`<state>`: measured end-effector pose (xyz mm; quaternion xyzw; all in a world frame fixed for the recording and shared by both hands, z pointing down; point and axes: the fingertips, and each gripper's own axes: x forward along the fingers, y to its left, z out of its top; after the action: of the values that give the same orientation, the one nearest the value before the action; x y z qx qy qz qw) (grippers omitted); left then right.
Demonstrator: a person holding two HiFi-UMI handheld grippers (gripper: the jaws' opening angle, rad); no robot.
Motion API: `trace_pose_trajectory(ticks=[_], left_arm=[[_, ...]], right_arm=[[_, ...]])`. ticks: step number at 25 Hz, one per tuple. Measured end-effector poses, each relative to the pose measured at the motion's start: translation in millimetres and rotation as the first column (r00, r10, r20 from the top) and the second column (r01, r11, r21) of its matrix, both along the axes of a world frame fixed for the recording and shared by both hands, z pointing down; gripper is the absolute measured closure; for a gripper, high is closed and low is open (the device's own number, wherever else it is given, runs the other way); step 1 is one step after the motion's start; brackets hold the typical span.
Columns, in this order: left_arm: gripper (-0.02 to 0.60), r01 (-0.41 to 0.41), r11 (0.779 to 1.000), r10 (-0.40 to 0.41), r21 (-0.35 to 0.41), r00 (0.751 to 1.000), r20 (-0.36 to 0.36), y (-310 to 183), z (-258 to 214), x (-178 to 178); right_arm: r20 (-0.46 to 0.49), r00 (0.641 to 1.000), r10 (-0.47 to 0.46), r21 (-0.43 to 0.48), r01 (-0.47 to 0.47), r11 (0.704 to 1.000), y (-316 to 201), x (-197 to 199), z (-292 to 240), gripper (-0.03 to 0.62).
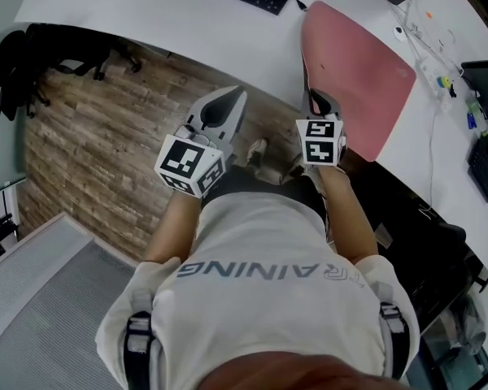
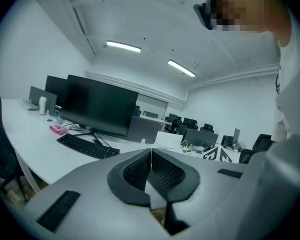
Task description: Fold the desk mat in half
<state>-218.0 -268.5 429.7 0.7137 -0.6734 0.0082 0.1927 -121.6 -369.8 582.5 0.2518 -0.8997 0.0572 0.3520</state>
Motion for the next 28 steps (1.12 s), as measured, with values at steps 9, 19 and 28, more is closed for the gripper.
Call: trace_pose_trajectory(ticks=[9, 19, 28], left_arm=[[0.551, -0.165, 0.986, 0.165, 0.018, 0.986, 0.013, -46, -13, 60], [0.551, -0.302, 0.953, 0.302, 0.025, 0.953, 0.014, -79, -18, 127], [0.551, -0.37, 0.929, 0.37, 0.024, 0.929, 0.01, -96, -18, 169]], right_arm=[[0.036, 0.986, 0.16, 0.004, -0.16, 0.987, -30, 73, -16, 0.56], [0.054, 0.953, 0.299, 0.005, -0.3, 0.954, -41, 152, -19, 0.56], [0.026, 0.918, 0.395, -0.007, -0.395, 0.919, -50, 217, -10, 0.56]])
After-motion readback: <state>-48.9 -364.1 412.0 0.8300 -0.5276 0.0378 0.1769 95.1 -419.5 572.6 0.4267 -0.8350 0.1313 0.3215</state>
